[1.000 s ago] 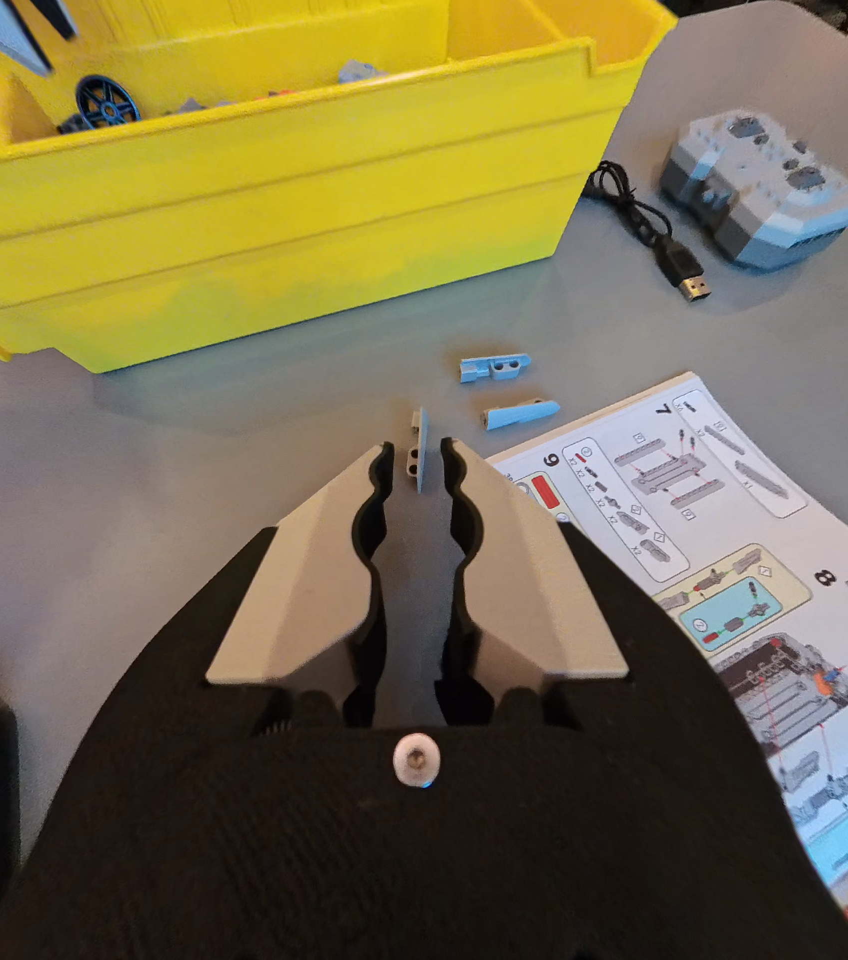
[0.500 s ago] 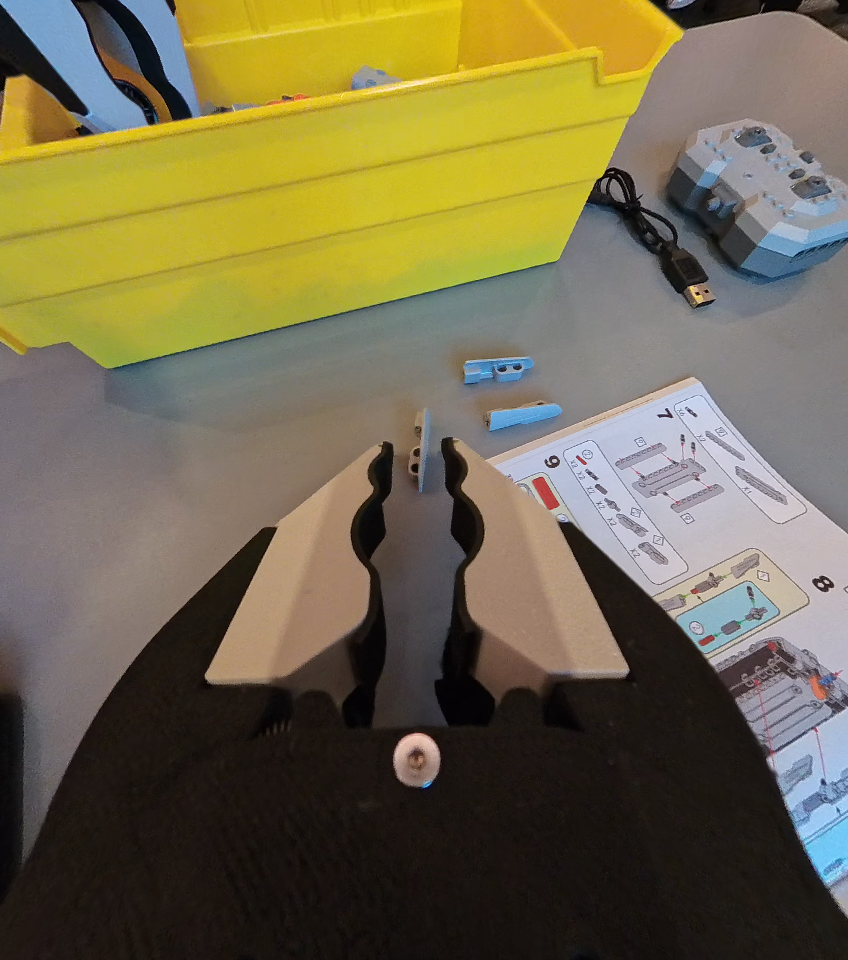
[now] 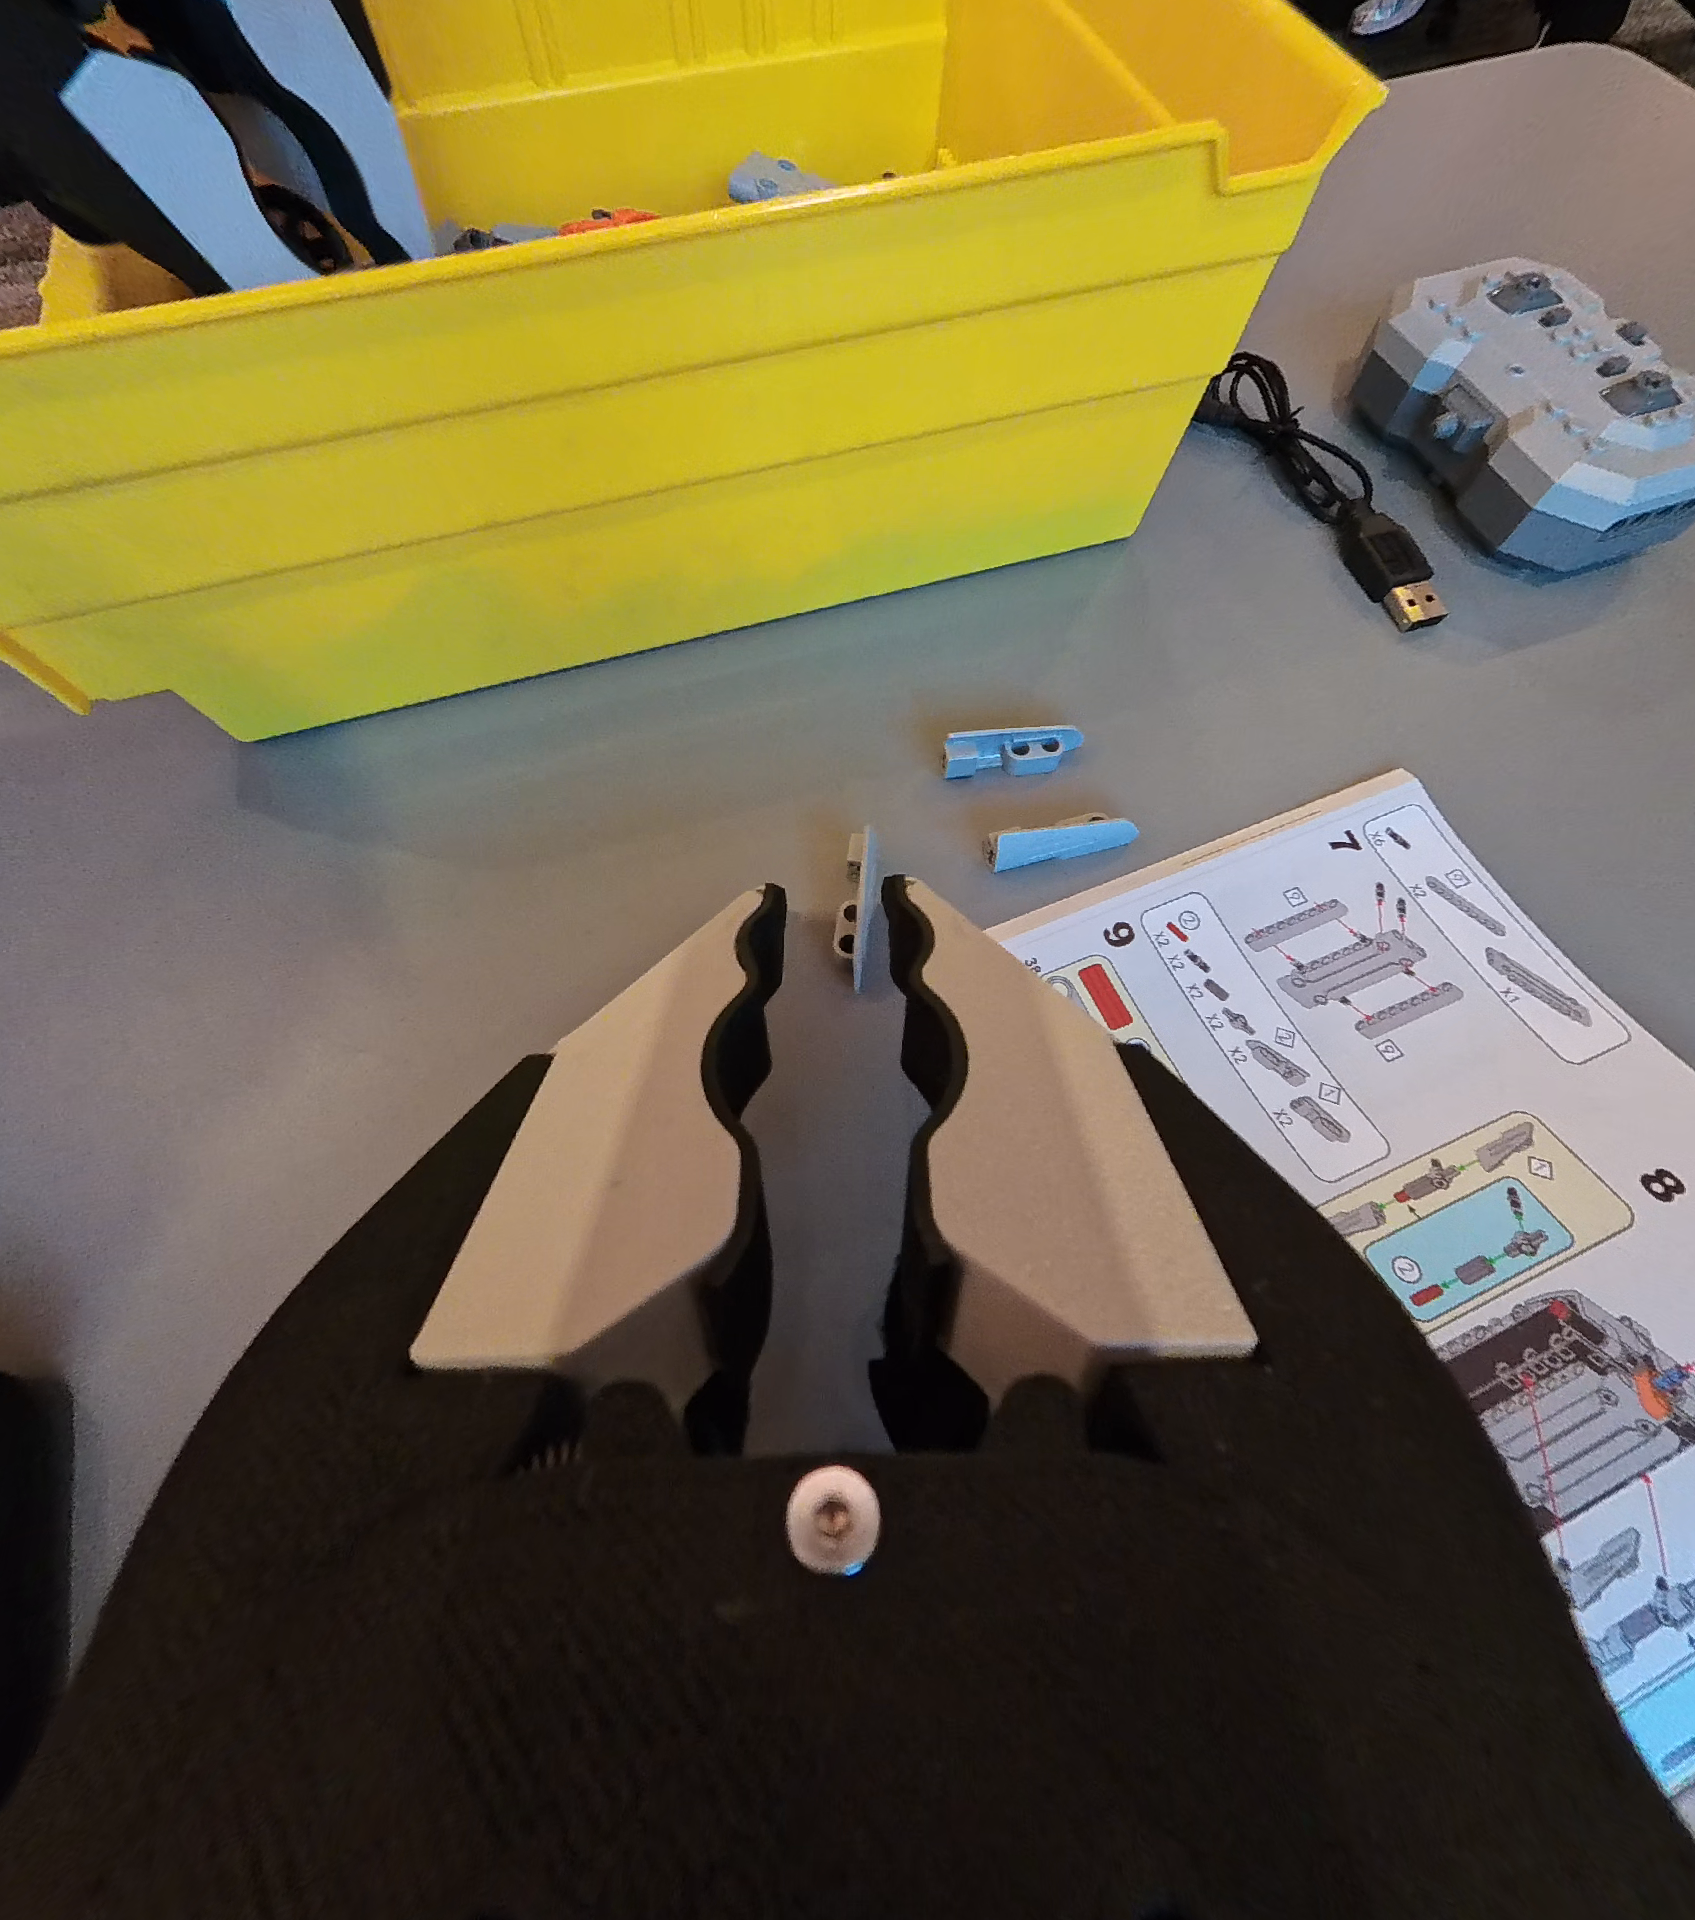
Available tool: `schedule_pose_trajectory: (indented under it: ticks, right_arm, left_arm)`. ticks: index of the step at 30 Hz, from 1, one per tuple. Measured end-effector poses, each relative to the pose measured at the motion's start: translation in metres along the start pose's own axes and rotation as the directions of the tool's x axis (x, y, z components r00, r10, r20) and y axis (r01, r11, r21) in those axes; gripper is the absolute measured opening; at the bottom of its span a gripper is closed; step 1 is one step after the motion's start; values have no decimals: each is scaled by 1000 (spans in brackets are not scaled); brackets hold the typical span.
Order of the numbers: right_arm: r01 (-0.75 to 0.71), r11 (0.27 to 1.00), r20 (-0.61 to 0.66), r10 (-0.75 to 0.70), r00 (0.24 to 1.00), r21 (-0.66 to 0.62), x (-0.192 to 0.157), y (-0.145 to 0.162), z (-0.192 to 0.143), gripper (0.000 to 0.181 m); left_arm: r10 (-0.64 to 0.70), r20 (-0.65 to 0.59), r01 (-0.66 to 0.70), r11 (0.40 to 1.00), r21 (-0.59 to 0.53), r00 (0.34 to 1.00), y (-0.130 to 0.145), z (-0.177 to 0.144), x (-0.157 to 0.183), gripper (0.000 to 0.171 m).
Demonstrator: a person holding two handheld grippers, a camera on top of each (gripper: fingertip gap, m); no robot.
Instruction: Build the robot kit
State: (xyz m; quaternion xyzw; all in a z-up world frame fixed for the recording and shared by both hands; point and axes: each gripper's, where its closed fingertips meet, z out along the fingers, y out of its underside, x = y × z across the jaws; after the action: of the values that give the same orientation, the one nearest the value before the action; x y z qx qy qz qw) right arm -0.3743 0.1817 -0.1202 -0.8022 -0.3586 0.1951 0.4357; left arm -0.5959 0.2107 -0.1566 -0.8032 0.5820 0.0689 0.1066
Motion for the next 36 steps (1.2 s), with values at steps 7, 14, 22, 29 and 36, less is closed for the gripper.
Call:
schedule_pose_trajectory:
  ticks: [7, 14, 22, 29, 36]
  right_arm:
    - [-16, 1000, 13, 16, 1000, 4, 0, 0, 0, 19]
    - [-31, 1000, 22, 30, 999, 6, -1, -1, -1, 19]
    - [-36, 999, 33, 35, 999, 32, -3, -6, -4, 19]
    - [-31, 999, 41, 30, 999, 36, -5, -8, -6, 19]
    - [-40, 995, 28, 38, 999, 92, 0, -21, -17, 19]
  left_arm:
    - [-127, 5, 126, 989, 75, 992, 0, -25, -8, 13]
    - [-266, -95, 278, 949, 150, 959, -1, -32, -9, 13]
    - [-228, -61, 235, 953, 192, 972, -11, -41, -5, 2]
    - [-208, -81, 217, 968, 126, 975, -9, -33, -10, 12]
    - [-198, -104, 201, 980, 17, 975, -1, -10, -10, 12]
